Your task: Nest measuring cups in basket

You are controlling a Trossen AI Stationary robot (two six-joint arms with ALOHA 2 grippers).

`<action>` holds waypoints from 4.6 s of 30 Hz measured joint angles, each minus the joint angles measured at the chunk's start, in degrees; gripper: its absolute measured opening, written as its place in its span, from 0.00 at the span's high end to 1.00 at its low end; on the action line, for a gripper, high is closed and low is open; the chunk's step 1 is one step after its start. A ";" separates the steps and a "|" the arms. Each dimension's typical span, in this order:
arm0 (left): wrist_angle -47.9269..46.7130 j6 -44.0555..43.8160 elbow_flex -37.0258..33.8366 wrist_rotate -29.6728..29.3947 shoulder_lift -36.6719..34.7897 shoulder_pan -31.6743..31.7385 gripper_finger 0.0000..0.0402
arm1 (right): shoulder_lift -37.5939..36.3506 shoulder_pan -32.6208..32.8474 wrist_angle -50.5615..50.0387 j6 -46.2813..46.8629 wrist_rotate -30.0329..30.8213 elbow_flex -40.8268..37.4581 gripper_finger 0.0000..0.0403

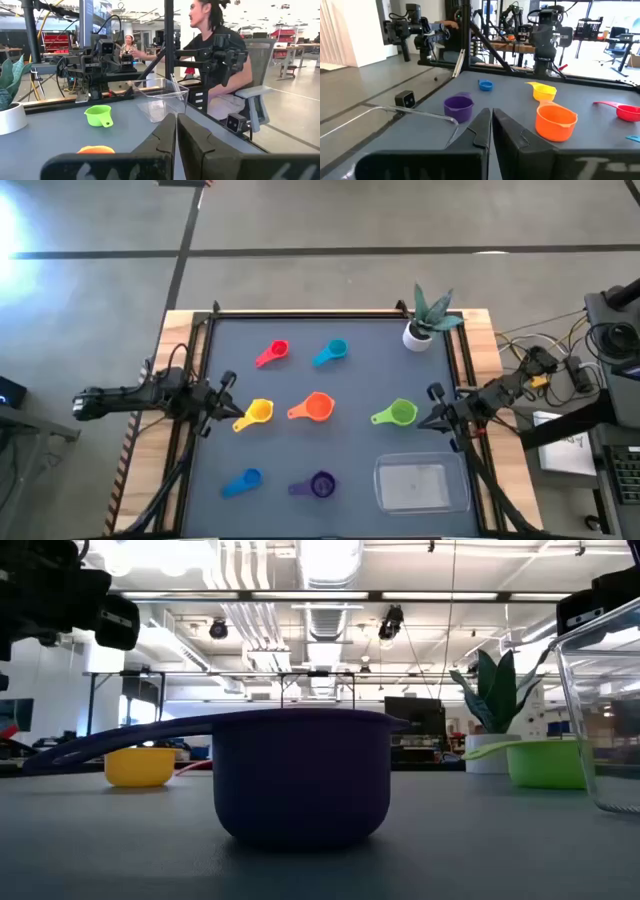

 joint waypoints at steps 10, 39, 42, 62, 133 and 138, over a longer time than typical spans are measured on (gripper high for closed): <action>0.00 0.00 0.00 -0.01 0.00 0.00 1.00 | 0.01 -0.02 0.02 0.00 0.00 0.01 0.98; 0.00 0.00 -0.02 0.01 0.00 -0.02 1.00 | 0.01 0.00 0.02 0.00 0.00 0.01 0.98; 0.00 0.00 0.00 0.01 0.00 -0.01 1.00 | -0.01 0.00 0.01 0.00 0.00 0.00 0.98; 0.00 0.00 0.00 0.00 0.00 -0.01 1.00 | 0.01 -0.01 0.01 0.00 0.00 -0.01 0.98; -11.05 3.35 56.64 -22.57 76.77 0.00 0.49 | 0.00 -0.01 0.01 0.00 0.00 0.00 0.98; -15.73 3.68 65.21 -22.56 86.52 0.00 0.42 | 0.01 0.00 0.00 0.00 0.00 0.01 0.98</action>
